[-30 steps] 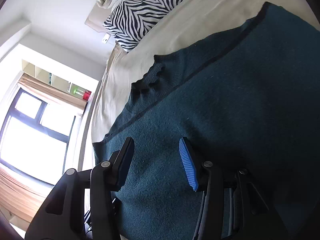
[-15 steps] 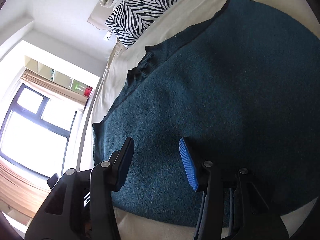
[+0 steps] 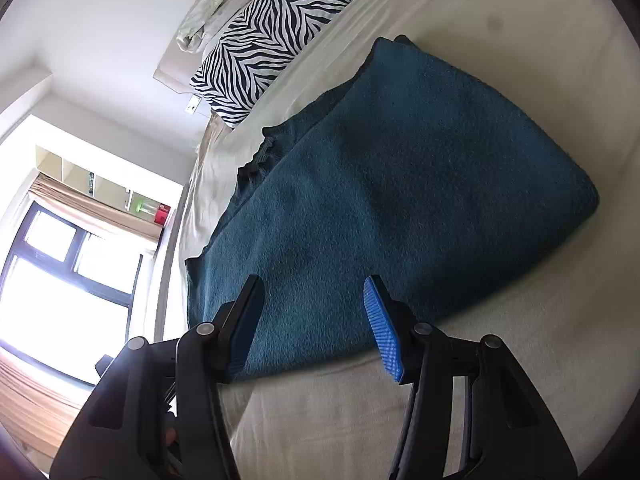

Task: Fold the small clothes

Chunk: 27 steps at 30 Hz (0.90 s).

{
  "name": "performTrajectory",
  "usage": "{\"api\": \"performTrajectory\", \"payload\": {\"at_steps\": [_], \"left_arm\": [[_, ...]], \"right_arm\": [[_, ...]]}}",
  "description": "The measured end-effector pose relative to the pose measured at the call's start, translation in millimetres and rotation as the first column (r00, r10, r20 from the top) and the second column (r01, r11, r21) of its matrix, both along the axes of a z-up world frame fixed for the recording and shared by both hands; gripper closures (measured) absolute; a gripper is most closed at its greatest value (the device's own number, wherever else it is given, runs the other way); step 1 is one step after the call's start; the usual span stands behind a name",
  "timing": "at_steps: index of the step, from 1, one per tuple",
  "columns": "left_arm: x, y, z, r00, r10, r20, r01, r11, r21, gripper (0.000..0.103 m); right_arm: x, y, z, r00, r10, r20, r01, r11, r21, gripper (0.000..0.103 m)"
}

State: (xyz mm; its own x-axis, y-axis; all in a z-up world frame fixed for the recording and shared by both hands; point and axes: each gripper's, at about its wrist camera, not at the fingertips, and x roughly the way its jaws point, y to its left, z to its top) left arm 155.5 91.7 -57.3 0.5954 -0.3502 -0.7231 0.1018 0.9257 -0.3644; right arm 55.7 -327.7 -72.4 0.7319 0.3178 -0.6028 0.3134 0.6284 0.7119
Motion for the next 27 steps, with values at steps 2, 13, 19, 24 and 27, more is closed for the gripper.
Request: {"api": "performTrajectory", "payload": {"at_steps": [2,13,19,24,27], "left_arm": [[-6,9,1,1.0,0.021,-0.008,-0.021,0.999,-0.031,0.045],[30,47,-20,0.984,0.053,-0.168,-0.092,0.968,-0.232,0.044],[61,51,-33,0.968,-0.008,-0.252,-0.093,0.918,-0.386,0.035],[73,40,-34,0.952,-0.092,-0.291,-0.05,0.893,-0.447,0.036],[74,36,-36,0.955,-0.104,-0.278,-0.033,0.894,-0.447,0.037]], "right_arm": [[-11,4,-1,1.0,0.013,0.006,-0.013,1.0,0.015,0.052],[-24,35,-1,0.993,0.116,0.034,-0.117,0.993,0.033,0.052],[15,50,15,0.983,0.172,0.059,-0.174,0.984,0.032,0.052],[57,71,14,0.97,0.239,0.043,-0.241,0.969,0.047,0.052],[81,87,12,0.961,0.274,0.031,-0.276,0.96,0.047,0.052]]}}
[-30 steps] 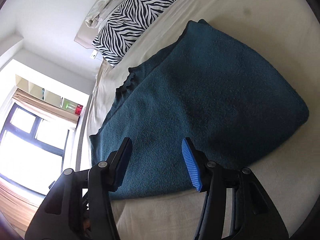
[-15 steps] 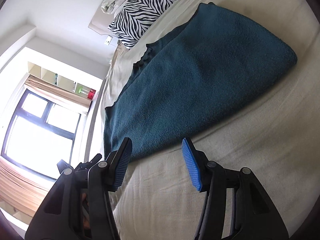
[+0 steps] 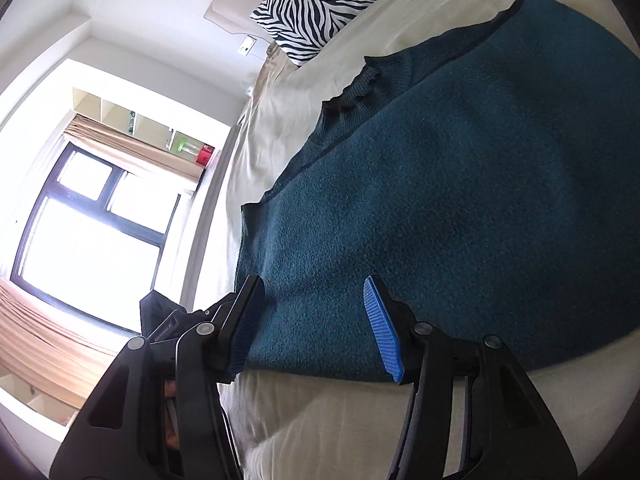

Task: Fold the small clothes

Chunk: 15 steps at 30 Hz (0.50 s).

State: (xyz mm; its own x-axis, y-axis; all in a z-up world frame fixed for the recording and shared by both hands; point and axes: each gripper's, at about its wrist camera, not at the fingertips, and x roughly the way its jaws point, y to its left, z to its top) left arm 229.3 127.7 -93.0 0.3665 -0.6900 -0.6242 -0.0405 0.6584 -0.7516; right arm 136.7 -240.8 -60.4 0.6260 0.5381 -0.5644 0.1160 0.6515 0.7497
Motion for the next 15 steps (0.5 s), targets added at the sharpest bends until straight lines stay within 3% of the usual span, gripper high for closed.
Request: {"api": "performTrajectory", "payload": {"at_steps": [2,4,7,11,15], "left_arm": [[3,4,-4,1.0,0.009,-0.016,-0.009,1.0,-0.024,0.051],[5,10,-12,0.999,0.012,-0.048,-0.013,0.999,-0.032,0.087],[5,18,-22,0.998,0.025,-0.064,-0.03,0.996,-0.081,0.09],[4,19,-18,0.998,0.034,-0.057,-0.038,0.997,-0.07,0.091],[4,15,-8,0.998,0.039,-0.05,-0.042,0.997,-0.059,0.091]], "right_arm": [[15,11,-3,0.999,0.035,-0.012,-0.035,0.999,0.002,0.052],[29,20,-7,0.998,0.057,-0.029,-0.058,0.998,-0.014,0.052],[50,31,-15,0.995,0.085,-0.049,-0.087,0.996,-0.028,0.052],[71,39,-35,0.989,0.113,-0.095,-0.119,0.991,-0.062,0.052],[67,32,-44,0.993,0.11,-0.038,-0.111,0.994,-0.02,0.053]]}}
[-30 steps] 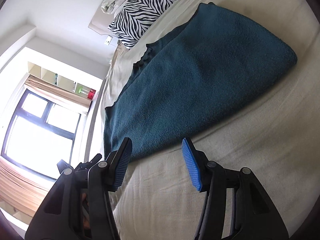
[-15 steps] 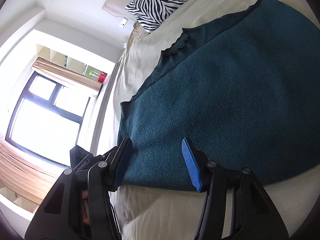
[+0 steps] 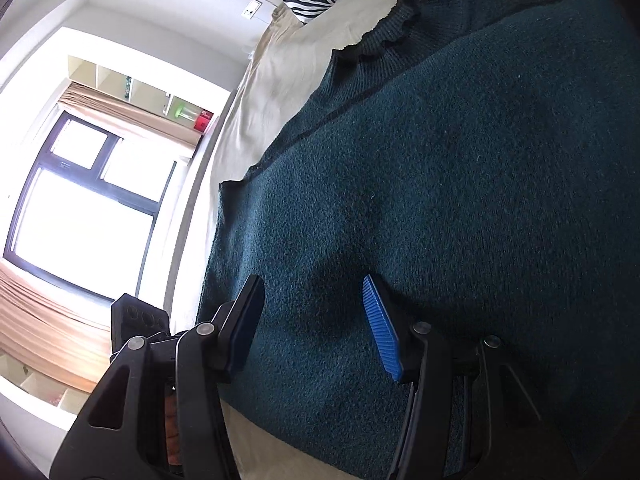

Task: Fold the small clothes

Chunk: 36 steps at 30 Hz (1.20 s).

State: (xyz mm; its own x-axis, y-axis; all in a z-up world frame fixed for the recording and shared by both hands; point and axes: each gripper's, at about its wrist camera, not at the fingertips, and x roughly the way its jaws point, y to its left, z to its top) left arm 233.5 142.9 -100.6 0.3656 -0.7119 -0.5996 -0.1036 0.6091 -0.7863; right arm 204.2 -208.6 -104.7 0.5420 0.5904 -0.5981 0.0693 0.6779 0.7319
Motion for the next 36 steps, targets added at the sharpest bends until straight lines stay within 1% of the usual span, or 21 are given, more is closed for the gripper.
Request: {"api": "performTrajectory", "payload": {"at_steps": [2,4,8,10,11,14,15,17,19,22,24,25,26,27,28,29,30,31,33,35,36], "left_arm": [[1,-5,10,1.0,-0.003,0.012,0.003,1.0,0.004,0.091],[2,-13,26,0.999,-0.013,0.038,0.013,1.0,0.01,0.091],[7,-43,75,0.99,-0.071,0.122,0.065,0.997,0.05,0.091],[16,-67,101,0.979,-0.12,0.167,0.109,0.991,0.071,0.091],[20,-81,113,0.971,-0.147,0.186,0.133,0.987,0.085,0.091],[35,-132,137,0.946,-0.233,0.225,0.206,0.969,0.138,0.091],[33,-155,136,0.937,-0.262,0.229,0.231,0.961,0.155,0.091],[27,-197,127,0.92,-0.32,0.226,0.285,0.943,0.174,0.091],[21,-235,110,0.905,-0.369,0.212,0.341,0.927,0.159,0.091],[16,-278,73,0.898,-0.413,0.151,0.392,0.907,0.151,0.09],[12,-291,52,0.899,-0.422,0.118,0.403,0.902,0.156,0.087],[8,-292,47,0.902,-0.417,0.117,0.4,0.905,0.144,0.078],[1,-288,46,0.901,-0.414,0.128,0.398,0.908,0.13,0.072],[-4,-285,49,0.897,-0.418,0.142,0.403,0.907,0.123,0.058],[-8,-283,55,0.893,-0.422,0.156,0.405,0.905,0.132,0.05],[-12,-279,63,0.887,-0.426,0.181,0.405,0.903,0.143,0.047],[-17,-274,71,0.879,-0.428,0.212,0.403,0.902,0.154,0.041],[-22,-268,78,0.873,-0.427,0.237,0.399,0.903,0.16,0.037],[-28,-252,86,0.867,-0.418,0.271,0.389,0.908,0.155,0.037],[-36,-237,88,0.873,-0.402,0.275,0.374,0.915,0.15,0.037],[-37,-230,86,0.88,-0.391,0.27,0.362,0.92,0.153,0.037]], "right_arm": [[-3,0,0,1.0,0.013,0.024,-0.013,1.0,-0.009,0.053],[-2,-5,-1,1.0,0.017,0.021,-0.017,1.0,0.022,0.053],[-3,-30,-1,0.999,-0.017,-0.045,0.024,0.986,0.167,0.052],[-9,-49,4,0.998,-0.048,-0.035,0.055,0.973,0.225,0.048],[-12,-60,6,0.998,-0.065,-0.023,0.069,0.964,0.259,0.044],[-24,-102,11,0.993,-0.118,-0.003,0.11,0.92,0.377,0.035],[-28,-118,13,0.99,-0.14,0.002,0.127,0.906,0.404,0.032],[-35,-146,15,0.984,-0.176,-0.002,0.16,0.893,0.421,0.026],[-41,-172,15,0.979,-0.206,-0.005,0.187,0.88,0.437,0.025],[-48,-200,11,0.97,-0.24,-0.022,0.224,0.86,0.458,0.025],[-55,-217,6,0.968,-0.25,-0.038,0.239,0.859,0.453,0.026],[-57,-222,5,0.968,-0.247,-0.045,0.239,0.858,0.455,0.026],[-58,-225,4,0.969,-0.241,-0.048,0.236,0.86,0.453,0.026],[-59,-226,4,0.972,-0.233,-0.045,0.228,0.866,0.445,0.026],[-59,-227,3,0.974,-0.224,-0.043,0.22,0.873,0.434,0.026],[-58,-226,4,0.975,-0.217,-0.045,0.215,0.881,0.422,0.026],[-58,-225,4,0.975,-0.214,-0.051,0.216,0.888,0.407,0.026],[-54,-221,5,0.975,-0.213,-0.061,0.22,0.895,0.389,0.026],[-40,-206,4,0.975,-0.208,-0.075,0.222,0.908,0.356,0.026],[-37,-200,7,0.978,-0.191,-0.084,0.208,0.926,0.314,0.027],[-36,-197,7,0.979,-0.181,-0.088,0.199,0.936,0.289,0.029]]}}
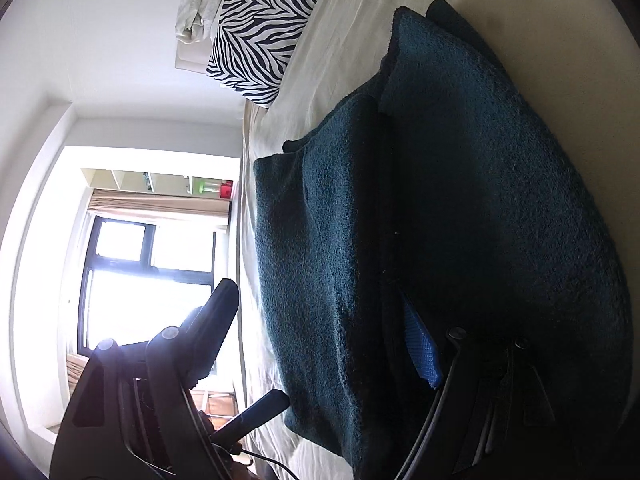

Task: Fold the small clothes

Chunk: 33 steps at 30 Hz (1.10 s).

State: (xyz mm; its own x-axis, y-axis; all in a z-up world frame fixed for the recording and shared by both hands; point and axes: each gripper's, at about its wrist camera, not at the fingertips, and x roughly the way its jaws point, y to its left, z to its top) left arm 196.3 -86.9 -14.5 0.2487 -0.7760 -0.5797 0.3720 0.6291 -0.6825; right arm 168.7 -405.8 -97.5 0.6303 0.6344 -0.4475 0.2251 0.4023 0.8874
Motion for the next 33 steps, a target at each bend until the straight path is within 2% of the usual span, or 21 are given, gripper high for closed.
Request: {"api": "performTrajectory", "payload": {"at_steps": [1,2,3,4,5,6,7,11,14,17,21,25,29,32,33], "left_arm": [[0,7,-3,1.0,0.015,-0.008,-0.015,1.0,0.004,0.037],[0,11,-6,0.999,0.028,-0.021,-0.028,1.0,0.003,0.037],[-1,17,-10,0.999,0.04,-0.036,-0.04,0.999,-0.002,0.037],[0,22,-11,0.998,0.049,-0.046,-0.049,0.999,-0.01,0.037],[1,26,-11,0.997,0.052,-0.051,-0.053,0.998,-0.015,0.037],[0,28,-10,0.997,0.054,-0.048,-0.055,0.998,-0.014,0.037],[-1,28,-7,0.998,0.055,-0.04,-0.055,0.998,-0.012,0.037],[-2,30,3,0.999,0.046,-0.008,-0.046,0.999,-0.012,0.037],[0,26,11,0.999,0.042,0.009,-0.042,0.999,-0.022,0.037],[3,19,16,0.999,0.037,0.029,-0.036,0.999,-0.018,0.037],[6,4,17,0.999,0.016,0.048,-0.016,1.0,0.005,0.037],[16,-17,11,0.999,0.0,0.039,-0.002,0.999,0.042,0.037],[21,-35,13,0.997,-0.033,0.076,0.026,0.995,0.098,0.037],[39,-49,18,0.993,-0.039,0.111,0.024,0.991,0.131,0.037],[43,-53,22,0.991,-0.037,0.132,0.018,0.99,0.143,0.037]], "right_arm": [[1,2,1,1.0,0.012,-0.012,-0.012,1.0,-0.027,0.033],[3,5,1,0.999,0.022,-0.028,-0.024,0.998,-0.058,0.042],[8,8,1,0.998,0.031,-0.051,-0.035,0.995,-0.091,0.055],[11,9,0,0.996,0.034,-0.077,-0.043,0.991,-0.126,0.063],[13,9,0,0.994,0.032,-0.103,-0.049,0.985,-0.167,0.079],[11,8,-1,0.991,0.037,-0.126,-0.062,0.978,-0.2,0.086],[13,7,1,0.99,0.042,-0.135,-0.071,0.974,-0.217,0.087],[28,-1,29,0.992,0.059,-0.113,-0.093,0.942,-0.322,0.089],[36,-16,51,0.992,0.079,-0.102,-0.11,0.927,-0.36,0.09],[41,-35,63,0.988,0.088,-0.126,-0.132,0.908,-0.398,0.09],[44,-65,60,0.984,0.074,-0.163,-0.136,0.902,-0.411,0.09],[38,-85,27,0.971,0.064,-0.229,-0.151,0.908,-0.39,0.089],[25,-101,14,0.987,0.018,-0.161,-0.07,0.944,-0.323,0.089],[21,-102,23,0.988,-0.002,-0.157,-0.058,0.925,-0.375,0.08],[8,-104,32,0.986,-0.027,-0.166,-0.046,0.906,-0.421,0.071]]}}
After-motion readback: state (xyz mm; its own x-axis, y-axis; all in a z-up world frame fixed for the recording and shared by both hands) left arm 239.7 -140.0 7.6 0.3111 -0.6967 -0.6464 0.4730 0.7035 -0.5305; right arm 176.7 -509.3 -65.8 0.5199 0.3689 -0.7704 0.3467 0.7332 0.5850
